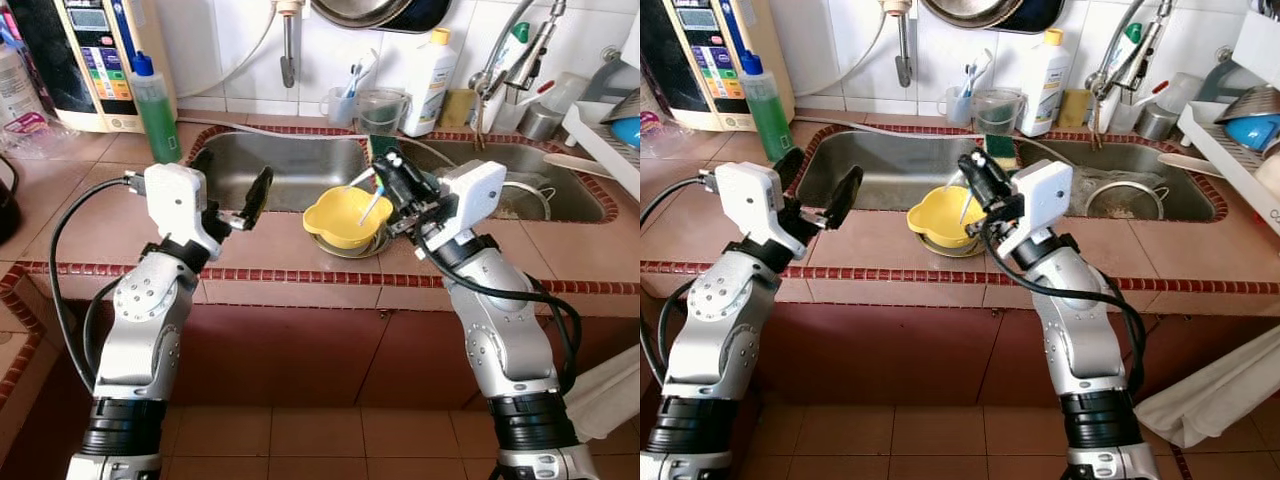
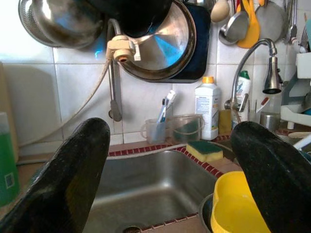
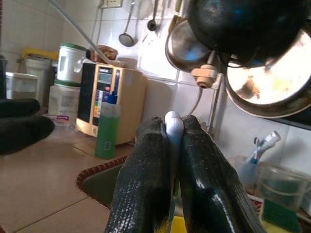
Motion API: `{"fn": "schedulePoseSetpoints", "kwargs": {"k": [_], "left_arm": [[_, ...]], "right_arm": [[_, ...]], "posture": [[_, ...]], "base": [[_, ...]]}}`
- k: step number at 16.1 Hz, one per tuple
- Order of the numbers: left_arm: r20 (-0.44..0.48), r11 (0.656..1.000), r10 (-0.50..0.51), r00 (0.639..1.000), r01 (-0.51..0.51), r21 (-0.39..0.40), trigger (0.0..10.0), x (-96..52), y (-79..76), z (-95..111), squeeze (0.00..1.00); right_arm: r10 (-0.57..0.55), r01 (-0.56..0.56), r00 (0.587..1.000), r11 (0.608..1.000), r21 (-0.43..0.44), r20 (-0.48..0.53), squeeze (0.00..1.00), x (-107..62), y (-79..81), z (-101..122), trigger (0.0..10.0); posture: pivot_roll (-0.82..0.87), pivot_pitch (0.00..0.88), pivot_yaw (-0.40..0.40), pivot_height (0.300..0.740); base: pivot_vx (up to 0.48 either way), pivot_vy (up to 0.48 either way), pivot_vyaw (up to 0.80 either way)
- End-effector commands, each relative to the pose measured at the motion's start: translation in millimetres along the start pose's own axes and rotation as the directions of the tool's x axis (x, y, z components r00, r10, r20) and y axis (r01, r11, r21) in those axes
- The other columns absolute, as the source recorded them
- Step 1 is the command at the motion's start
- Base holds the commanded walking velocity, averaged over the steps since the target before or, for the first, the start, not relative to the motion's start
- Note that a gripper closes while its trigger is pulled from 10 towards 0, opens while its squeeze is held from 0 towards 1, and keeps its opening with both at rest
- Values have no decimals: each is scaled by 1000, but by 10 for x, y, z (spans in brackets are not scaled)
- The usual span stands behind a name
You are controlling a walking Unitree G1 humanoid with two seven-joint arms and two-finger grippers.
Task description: Kitchen organization
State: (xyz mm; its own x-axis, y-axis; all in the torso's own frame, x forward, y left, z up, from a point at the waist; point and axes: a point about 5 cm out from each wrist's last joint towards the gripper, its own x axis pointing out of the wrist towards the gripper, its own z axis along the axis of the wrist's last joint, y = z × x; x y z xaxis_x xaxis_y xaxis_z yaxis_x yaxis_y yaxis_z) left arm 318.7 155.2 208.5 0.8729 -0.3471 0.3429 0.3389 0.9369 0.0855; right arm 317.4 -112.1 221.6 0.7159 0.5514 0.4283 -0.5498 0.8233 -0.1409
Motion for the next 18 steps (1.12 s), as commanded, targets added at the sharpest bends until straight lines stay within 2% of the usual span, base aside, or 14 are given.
{"fn": "schedulePoseSetpoints", "kwargs": {"k": [1,4,7,8,13,16,17,18], "left_arm": [[27,1000,-5,1000,4,7,10000,-11,-6,58,0],[52,999,-41,998,41,5,10000,-87,-44,54,0],[70,993,-117,991,117,0,10000,-218,-120,50,0],[65,993,-122,990,122,2,10000,-248,-117,48,0],[60,993,-117,991,117,3,10000,-250,-98,50,0],[10,988,-150,989,150,25,10000,-304,-130,-45,0],[-17,987,-154,988,155,31,10000,-322,-139,-100,0],[-108,984,-169,980,174,34,10000,-412,-185,-314,0]], "right_arm": [[30,-30,1000,1000,1,2,0,-2,31,26,10000],[155,-154,987,988,34,-35,0,-48,174,-25,10000],[330,-320,937,943,93,-113,0,-187,359,-136,10000],[355,-343,925,933,105,-136,0,-235,380,-172,10000],[353,-338,925,934,117,-140,0,-228,352,-158,10000],[357,-336,919,931,141,-167,0,-279,363,-216,10000],[349,-324,921,933,157,-172,0,-294,359,-243,10000],[329,-286,917,937,202,-227,0,-392,353,-430,10000]], "posture": [[-35,0,-11,740],[-37,0,-11,740],[-36,0,-16,740],[-33,0,-20,740],[-34,0,-20,740],[-34,0,-20,740],[-35,0,-18,740],[-36,0,-18,740]], "base": [[0,0,0],[0,0,0],[0,0,0],[0,0,0],[0,0,0],[0,0,0],[0,0,0],[0,0,0]]}}
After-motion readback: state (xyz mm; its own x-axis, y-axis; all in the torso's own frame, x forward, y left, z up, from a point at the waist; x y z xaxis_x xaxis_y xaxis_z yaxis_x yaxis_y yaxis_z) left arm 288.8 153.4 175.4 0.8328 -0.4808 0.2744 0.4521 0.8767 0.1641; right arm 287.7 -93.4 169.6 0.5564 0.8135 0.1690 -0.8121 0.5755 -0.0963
